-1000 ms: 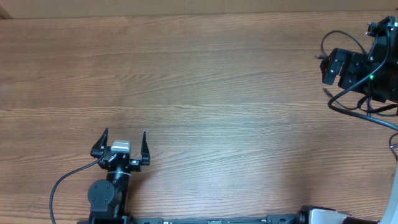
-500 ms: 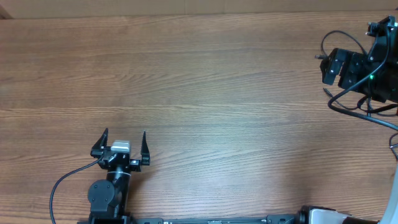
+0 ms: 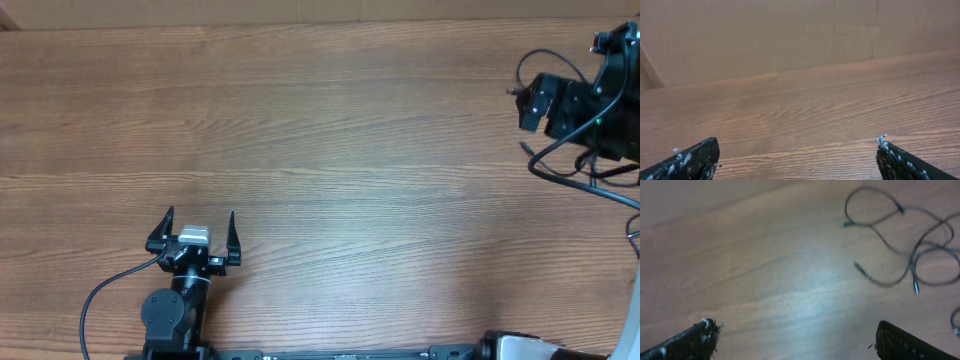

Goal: Untangle cables

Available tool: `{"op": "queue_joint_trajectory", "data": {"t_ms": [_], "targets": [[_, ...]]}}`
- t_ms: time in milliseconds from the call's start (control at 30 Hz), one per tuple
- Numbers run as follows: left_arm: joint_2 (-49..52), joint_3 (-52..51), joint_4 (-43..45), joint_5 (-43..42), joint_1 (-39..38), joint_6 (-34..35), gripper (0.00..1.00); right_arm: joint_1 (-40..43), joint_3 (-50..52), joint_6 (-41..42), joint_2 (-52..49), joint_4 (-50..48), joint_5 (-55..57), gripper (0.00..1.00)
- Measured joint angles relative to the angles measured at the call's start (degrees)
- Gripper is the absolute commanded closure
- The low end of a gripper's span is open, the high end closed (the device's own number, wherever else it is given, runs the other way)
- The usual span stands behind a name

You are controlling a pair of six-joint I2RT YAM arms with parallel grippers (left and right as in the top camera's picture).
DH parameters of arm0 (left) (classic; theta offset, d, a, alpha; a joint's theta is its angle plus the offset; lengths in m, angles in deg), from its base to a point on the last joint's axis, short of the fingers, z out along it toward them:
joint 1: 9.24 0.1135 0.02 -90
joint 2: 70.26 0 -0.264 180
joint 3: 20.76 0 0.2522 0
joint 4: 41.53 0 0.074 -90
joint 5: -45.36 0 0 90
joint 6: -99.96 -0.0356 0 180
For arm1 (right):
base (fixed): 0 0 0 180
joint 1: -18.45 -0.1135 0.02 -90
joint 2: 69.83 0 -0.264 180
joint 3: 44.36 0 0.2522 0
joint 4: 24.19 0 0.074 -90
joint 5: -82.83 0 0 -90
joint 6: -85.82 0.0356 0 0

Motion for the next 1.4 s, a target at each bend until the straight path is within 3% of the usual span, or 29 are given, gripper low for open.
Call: {"op": "queue_joint_trajectory", "data": {"t_ms": [567, 1400], "targets": [[0.0, 0.0, 0.0, 0.0, 0.0, 0.0, 0.0, 0.0, 3.0, 1.2, 8.5, -16.5, -5.4, 0.0], [0.0, 0.0, 0.0, 0.0, 0.0, 0.0, 0.0, 0.0, 63.9, 7.1, 38.7, -71.4, -6.1, 0.0]]}}
